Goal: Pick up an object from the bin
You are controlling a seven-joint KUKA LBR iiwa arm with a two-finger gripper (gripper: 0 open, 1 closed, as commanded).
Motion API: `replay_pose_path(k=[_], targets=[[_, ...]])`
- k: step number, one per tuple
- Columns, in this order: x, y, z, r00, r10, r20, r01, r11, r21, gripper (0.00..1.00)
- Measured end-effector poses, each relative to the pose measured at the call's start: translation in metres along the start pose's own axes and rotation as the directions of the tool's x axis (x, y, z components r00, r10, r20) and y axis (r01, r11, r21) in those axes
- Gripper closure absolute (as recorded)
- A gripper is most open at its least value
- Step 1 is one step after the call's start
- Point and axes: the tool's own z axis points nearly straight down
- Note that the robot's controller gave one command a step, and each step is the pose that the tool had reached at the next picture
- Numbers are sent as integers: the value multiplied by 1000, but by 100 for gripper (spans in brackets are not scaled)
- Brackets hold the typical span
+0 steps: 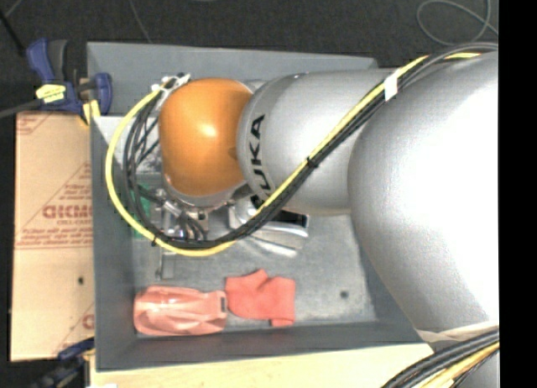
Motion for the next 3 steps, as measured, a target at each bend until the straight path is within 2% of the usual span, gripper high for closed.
replay_pose_path(k=[1, 2, 3], targets=[[-2, -1, -5, 1000, 5, 7, -5, 1000, -2, 0], [-2, -24, 19, 971, 240, -1, -240, 971, 0, 100], [-2, -24, 19, 970, 241, 0, -241, 970, -1, 100]])
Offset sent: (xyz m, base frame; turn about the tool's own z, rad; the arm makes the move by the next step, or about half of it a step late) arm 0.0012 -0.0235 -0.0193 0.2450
